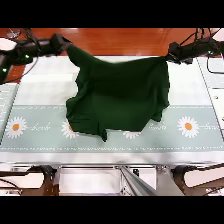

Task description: Fold the shirts.

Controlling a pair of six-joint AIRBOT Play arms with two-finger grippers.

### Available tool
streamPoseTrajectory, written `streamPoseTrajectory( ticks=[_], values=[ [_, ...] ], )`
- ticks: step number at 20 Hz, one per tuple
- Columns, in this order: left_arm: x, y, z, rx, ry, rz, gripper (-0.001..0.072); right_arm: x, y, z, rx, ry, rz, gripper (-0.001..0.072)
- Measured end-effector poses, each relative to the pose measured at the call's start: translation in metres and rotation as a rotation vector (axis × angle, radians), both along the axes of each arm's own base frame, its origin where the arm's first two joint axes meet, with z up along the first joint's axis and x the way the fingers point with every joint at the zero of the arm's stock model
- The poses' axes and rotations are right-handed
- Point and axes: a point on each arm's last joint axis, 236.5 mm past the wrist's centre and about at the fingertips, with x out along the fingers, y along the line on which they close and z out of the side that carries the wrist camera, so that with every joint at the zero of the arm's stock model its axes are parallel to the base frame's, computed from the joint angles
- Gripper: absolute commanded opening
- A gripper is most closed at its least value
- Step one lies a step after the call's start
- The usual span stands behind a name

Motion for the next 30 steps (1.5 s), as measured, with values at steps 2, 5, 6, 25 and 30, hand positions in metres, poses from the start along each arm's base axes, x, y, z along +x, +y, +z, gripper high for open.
streamPoseTrajectory(
  ticks=[2,5,6,25,30],
  values=[
    [-0.011,0.001,-0.021,0.007,0.078,-0.052,0.0704,0.002,-0.007,-0.003,0.062,0.022,-0.015,0.0624],
    [-0.042,0.033,-0.056,0.059,0.265,-0.084,0.0703,-0.015,-0.042,-0.003,0.09,0.08,-0.025,0.0618],
    [-0.058,0.051,-0.072,0.097,0.349,-0.083,0.0703,-0.028,-0.056,-0.003,0.08,0.111,-0.02,0.0618],
    [-0.287,0.02,-0.213,-0.113,0.758,0.063,0.0702,-0.232,-0.047,-0.108,0.194,0.354,-0.095,0.0617],
    [-0.267,-0.001,-0.224,-0.058,0.685,0.081,0.0018,-0.271,-0.031,-0.14,0.151,0.489,-0.05,0.0617]
  ],
)
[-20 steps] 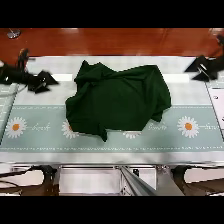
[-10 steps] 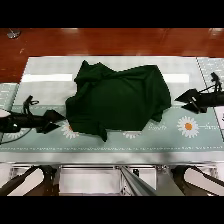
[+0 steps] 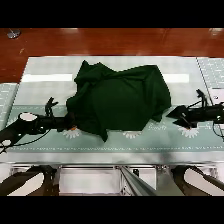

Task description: Fold the shirts.

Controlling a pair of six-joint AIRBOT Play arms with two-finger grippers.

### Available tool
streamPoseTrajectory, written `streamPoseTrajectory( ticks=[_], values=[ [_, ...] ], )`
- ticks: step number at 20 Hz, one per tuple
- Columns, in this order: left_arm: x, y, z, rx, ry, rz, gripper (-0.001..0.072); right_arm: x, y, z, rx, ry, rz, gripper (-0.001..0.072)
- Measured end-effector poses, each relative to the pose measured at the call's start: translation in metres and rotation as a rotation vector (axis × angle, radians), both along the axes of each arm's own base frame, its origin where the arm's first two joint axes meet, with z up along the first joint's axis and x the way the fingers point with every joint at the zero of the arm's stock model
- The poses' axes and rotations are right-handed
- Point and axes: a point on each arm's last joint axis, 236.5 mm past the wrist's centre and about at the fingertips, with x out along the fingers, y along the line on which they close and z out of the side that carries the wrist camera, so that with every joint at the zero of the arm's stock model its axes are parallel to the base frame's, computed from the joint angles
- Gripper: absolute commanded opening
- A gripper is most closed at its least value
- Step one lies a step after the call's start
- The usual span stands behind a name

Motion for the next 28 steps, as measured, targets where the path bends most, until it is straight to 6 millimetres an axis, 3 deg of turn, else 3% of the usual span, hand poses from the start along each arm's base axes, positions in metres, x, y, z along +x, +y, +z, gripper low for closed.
streamPoseTrajectory(
  ticks=[3,8,9,10,11,14,16,18,19,21,22,24,26,28],
  values=[
    [0.02,-0.01,0.017,-0.022,-0.059,-0.001,0.0018,-0.002,0.014,-0.015,-0.032,0.024,0.037,0.0617],
    [0.038,-0.018,0.037,-0.041,-0.118,-0.015,0.0018,0.025,0.034,-0.028,-0.047,0.023,0.063,0.0594],
    [0.04,-0.019,0.04,-0.044,-0.124,-0.013,0.0018,0.029,0.039,-0.03,-0.039,0.031,0.069,0.0528],
    [0.041,-0.019,0.041,-0.045,-0.127,-0.015,0.0018,0.032,0.045,-0.032,-0.034,0.034,0.08,0.024],
    [0.042,-0.02,0.042,-0.047,-0.129,-0.017,0.0018,0.035,0.049,-0.036,-0.039,0.039,0.093,0.0027],
    [0.044,-0.02,0.045,-0.049,-0.137,-0.018,0.0018,0.044,0.058,-0.034,-0.032,0.031,0.128,0.0025],
    [0.053,-0.016,0.055,-0.055,-0.16,-0.012,0.0018,0.059,0.058,-0.019,-0.025,-0.009,0.152,0.0024],
    [0.076,-0.007,0.082,-0.064,-0.229,0.006,0.0018,0.09,0.054,0.017,-0.032,-0.102,0.177,0.0024],
    [0.092,0.0,0.107,-0.071,-0.289,0.018,0.0018,0.11,0.051,0.043,-0.042,-0.171,0.184,0.0024],
    [0.126,0.016,0.174,-0.077,-0.447,0.043,0.0017,0.152,0.044,0.111,-0.082,-0.341,0.192,0.0024],
    [0.141,0.025,0.216,-0.07,-0.548,0.052,0.0017,0.172,0.041,0.156,-0.106,-0.451,0.191,0.0024],
    [0.158,0.042,0.307,-0.047,-0.752,0.067,0.0017,0.195,0.037,0.248,-0.162,-0.657,0.193,0.0024],
    [0.157,0.06,0.406,0.0,-0.974,0.086,0.0017,0.193,0.036,0.335,-0.219,-0.847,0.19,0.0024],
    [0.134,0.072,0.489,0.053,-1.159,0.095,0.0017,0.17,0.038,0.402,-0.268,-0.994,0.18,0.0024]
  ],
)
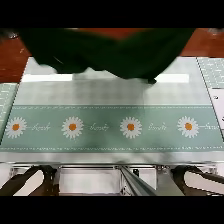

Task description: Fold the shirts.

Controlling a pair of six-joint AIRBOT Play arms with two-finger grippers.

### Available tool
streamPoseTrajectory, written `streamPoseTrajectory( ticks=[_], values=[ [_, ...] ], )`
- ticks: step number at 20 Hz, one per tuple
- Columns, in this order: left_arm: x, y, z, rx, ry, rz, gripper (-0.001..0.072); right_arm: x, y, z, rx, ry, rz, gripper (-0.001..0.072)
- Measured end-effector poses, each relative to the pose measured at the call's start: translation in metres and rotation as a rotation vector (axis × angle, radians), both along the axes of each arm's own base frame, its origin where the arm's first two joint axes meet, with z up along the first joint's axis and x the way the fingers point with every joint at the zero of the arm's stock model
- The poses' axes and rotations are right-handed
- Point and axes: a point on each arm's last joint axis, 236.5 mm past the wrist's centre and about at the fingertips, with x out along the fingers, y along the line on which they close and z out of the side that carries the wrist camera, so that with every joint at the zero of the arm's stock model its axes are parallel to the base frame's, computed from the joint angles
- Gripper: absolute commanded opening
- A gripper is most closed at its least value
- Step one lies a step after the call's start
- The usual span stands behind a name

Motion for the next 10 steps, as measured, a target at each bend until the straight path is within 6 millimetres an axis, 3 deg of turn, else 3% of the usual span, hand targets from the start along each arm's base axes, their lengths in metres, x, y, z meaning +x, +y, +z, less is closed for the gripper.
streamPoseTrajectory(
  ticks=[2,4,6,10],
  values=[
    [-0.035,0.009,0.066,0.052,-0.153,0.048,0.0017,-0.038,0.004,0.051,-0.034,-0.127,-0.004,0.0024],
    [-0.076,0.016,0.111,0.117,-0.269,0.11,0.0017,-0.08,0.005,0.087,-0.075,-0.226,-0.027,0.0024],
    [-0.115,0.021,0.134,0.216,-0.337,0.203,0.0017,-0.124,0.005,0.111,-0.12,-0.305,-0.057,0.0025],
    [-0.178,0.025,0.135,0.422,-0.328,0.402,0.0017,-0.198,-0.001,0.136,-0.201,-0.414,-0.126,0.0024]
  ],
)
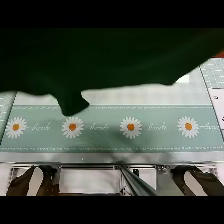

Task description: Fold the shirts.

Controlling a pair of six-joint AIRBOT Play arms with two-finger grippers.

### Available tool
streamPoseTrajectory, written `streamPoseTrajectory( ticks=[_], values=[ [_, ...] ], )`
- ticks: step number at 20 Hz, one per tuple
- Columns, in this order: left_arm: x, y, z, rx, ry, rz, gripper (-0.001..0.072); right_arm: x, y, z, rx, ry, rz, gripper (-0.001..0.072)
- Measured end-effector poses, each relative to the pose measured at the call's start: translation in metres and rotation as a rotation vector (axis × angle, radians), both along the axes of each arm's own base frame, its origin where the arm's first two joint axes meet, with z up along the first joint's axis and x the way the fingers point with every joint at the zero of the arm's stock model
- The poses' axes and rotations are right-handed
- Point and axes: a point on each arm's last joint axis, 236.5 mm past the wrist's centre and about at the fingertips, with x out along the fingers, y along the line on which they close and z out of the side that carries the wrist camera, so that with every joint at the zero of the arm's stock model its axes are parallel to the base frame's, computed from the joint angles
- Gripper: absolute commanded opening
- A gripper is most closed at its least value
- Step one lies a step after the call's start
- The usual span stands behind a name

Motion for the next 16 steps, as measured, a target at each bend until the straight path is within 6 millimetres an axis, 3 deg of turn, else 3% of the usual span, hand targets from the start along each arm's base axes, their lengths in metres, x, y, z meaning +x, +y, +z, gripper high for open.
streamPoseTrajectory(
  ticks=[4,7,9,11,14,16],
  values=[
    [-0.051,0.004,-0.013,0.103,0.023,0.133,0.0017,-0.043,-0.004,0.0,-0.029,-0.023,-0.042,0.0024],
    [-0.056,0.018,-0.046,0.116,0.123,0.168,0.0017,-0.049,-0.008,-0.012,-0.034,0.018,-0.059,0.0024],
    [-0.041,0.026,-0.078,0.105,0.223,0.162,0.0017,-0.042,-0.01,-0.031,-0.032,0.08,-0.063,0.0024],
    [-0.014,0.032,-0.123,0.084,0.358,0.144,0.0017,-0.024,-0.013,-0.063,-0.026,0.188,-0.063,0.0024],
    [0.038,0.034,-0.198,0.025,0.575,0.083,0.0017,0.019,-0.018,-0.129,-0.016,0.388,-0.061,0.0024],
    [0.076,0.032,-0.244,-0.028,0.699,0.032,0.0017,0.058,-0.022,-0.179,-0.009,0.518,-0.056,0.0024]
  ],
)
